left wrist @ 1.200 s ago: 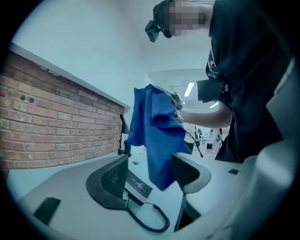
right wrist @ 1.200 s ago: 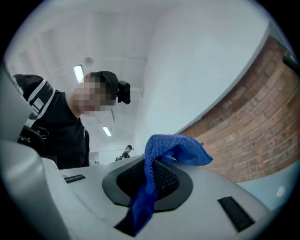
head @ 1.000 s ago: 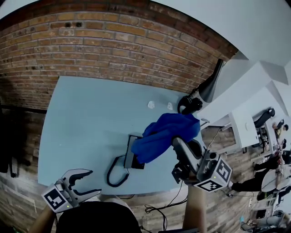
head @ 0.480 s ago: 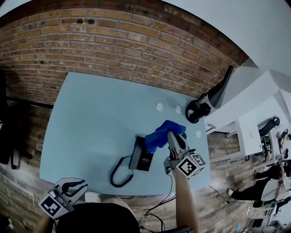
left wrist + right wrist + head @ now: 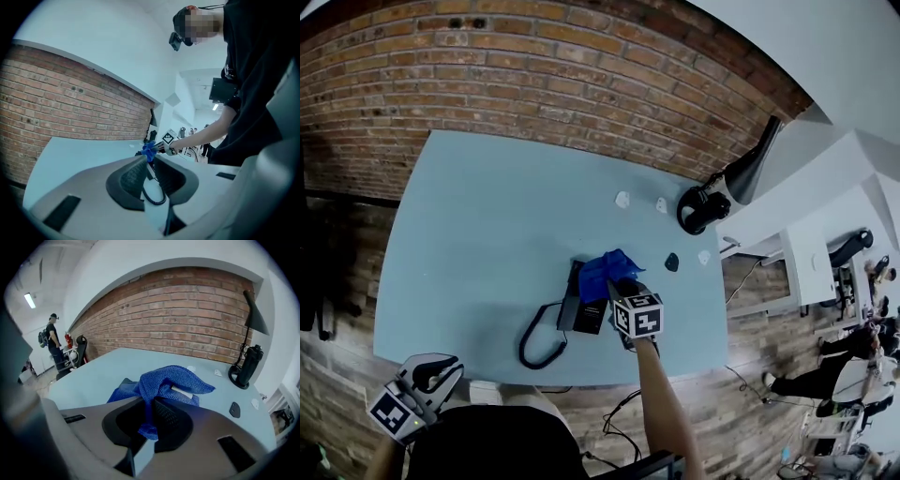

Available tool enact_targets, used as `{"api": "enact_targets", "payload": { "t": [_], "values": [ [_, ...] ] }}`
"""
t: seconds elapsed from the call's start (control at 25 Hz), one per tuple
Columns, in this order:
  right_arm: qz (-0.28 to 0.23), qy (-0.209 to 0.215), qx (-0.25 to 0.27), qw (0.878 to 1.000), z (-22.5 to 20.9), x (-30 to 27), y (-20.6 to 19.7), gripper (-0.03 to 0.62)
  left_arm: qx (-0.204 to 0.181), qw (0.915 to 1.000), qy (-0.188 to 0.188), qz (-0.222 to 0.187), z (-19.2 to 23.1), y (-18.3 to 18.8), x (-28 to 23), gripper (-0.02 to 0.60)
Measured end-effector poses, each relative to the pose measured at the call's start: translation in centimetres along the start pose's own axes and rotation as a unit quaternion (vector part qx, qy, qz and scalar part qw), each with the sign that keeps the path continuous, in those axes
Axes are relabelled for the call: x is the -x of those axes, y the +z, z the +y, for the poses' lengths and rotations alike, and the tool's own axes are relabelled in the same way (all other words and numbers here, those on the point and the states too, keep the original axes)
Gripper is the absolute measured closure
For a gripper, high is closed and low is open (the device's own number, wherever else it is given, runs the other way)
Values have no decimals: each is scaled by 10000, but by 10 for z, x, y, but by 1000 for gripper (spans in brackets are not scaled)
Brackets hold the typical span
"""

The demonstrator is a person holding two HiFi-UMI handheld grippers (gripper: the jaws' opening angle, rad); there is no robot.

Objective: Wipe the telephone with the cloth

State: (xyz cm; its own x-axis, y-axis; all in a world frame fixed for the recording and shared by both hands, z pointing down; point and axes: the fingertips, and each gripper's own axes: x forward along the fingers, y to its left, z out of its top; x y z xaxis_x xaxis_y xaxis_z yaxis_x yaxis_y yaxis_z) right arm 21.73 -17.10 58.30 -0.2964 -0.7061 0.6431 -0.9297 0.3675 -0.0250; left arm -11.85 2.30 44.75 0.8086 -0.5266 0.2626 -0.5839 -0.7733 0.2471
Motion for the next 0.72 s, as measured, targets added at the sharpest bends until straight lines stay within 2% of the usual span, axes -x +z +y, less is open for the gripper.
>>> {"api": "enact_targets", "payload": {
  "t": [0.12, 0.28, 0.36, 0.48, 0.56, 0.72],
  "values": [
    [347, 42, 449, 9984, 10, -3, -3, 533, 154, 9999, -38, 24, -4, -6, -2, 508],
    [544, 29, 1000, 9935, 24, -1, -22, 533, 120, 9999, -98, 42, -4, -9, -7, 508],
    [778, 167, 1157, 9901, 35, -2, -40, 533, 122, 9998, -123, 39, -4, -10, -7, 508],
    [1408, 565, 1277, 9801, 61, -2, -86, 533, 99, 9999, -137, 34, -3, -12, -6, 508],
    [1407, 581, 1372, 9788, 71, 2, -102, 534, 99, 9999, -119, 43, -2, -12, -6, 508],
    [1451, 643, 979, 9825, 86, 7, -117, 534, 79, 9998, -169, 39, 0, -12, -7, 508]
  ]
}}
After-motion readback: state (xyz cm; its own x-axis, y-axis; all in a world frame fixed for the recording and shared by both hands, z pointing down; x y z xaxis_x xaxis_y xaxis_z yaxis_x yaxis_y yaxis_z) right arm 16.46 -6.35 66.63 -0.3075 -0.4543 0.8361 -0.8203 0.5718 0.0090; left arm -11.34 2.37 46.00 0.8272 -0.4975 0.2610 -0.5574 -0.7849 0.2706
